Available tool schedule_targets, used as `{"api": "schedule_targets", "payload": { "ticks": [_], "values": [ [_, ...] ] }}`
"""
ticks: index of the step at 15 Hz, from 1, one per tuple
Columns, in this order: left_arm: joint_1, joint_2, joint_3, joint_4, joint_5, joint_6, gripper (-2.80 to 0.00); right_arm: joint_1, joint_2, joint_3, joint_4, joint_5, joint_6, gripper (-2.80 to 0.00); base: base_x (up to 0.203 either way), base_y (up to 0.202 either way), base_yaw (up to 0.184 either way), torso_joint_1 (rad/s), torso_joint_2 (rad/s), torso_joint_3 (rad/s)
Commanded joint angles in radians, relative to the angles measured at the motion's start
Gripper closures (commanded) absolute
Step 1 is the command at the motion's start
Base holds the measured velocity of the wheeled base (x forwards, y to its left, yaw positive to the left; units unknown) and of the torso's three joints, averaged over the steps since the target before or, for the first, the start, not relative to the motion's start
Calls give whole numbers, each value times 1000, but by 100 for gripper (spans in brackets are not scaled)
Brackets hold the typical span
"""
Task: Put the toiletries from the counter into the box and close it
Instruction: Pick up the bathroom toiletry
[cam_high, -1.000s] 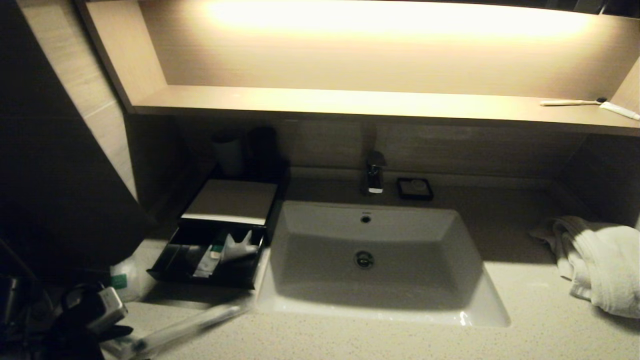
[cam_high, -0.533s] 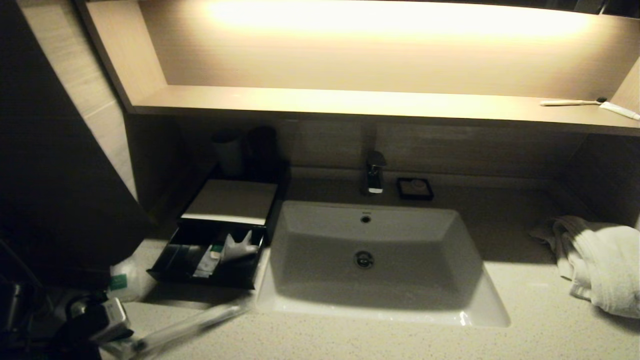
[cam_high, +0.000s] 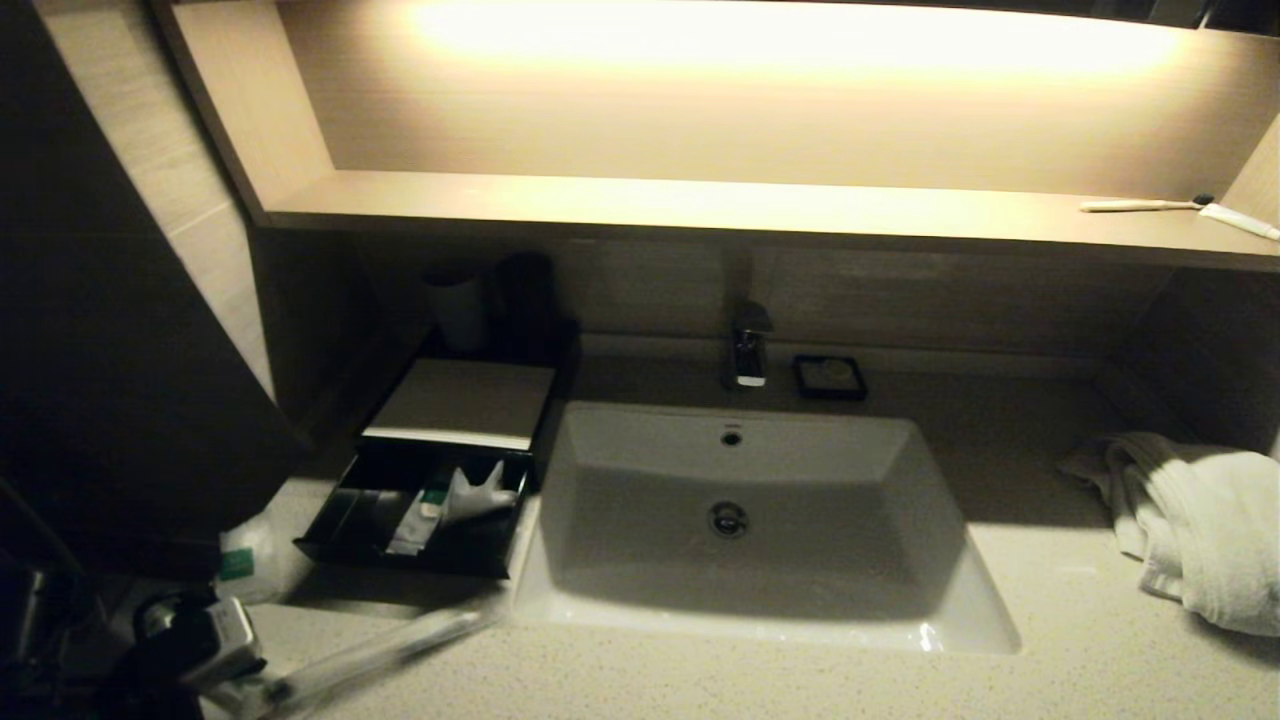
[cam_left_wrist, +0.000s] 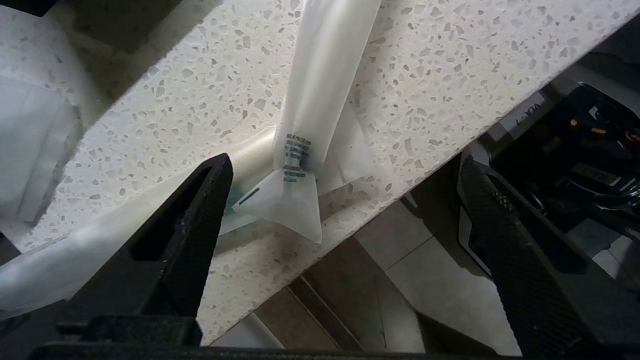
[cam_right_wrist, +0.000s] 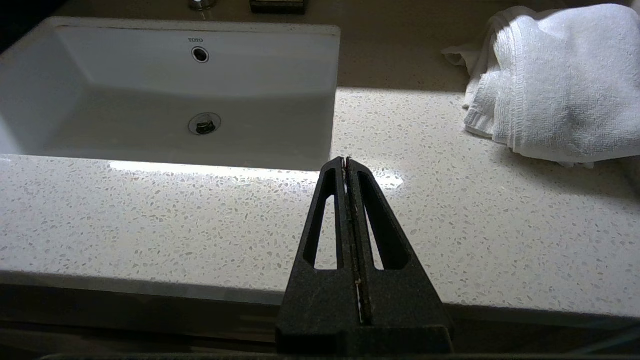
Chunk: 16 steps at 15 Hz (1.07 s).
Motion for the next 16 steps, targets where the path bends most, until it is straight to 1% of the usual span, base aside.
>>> {"api": "schedule_targets", "payload": {
  "ticks": [1, 16],
  "values": [
    [1, 1, 0, -2, -2, 7, 0, 0, 0, 0, 0, 1, 0, 0, 0, 0, 0, 0, 0, 0],
    [1, -8, -8, -2, -9, 5, 0, 0, 0, 0, 0, 1, 0, 0, 0, 0, 0, 0, 0, 0]
  ]
}}
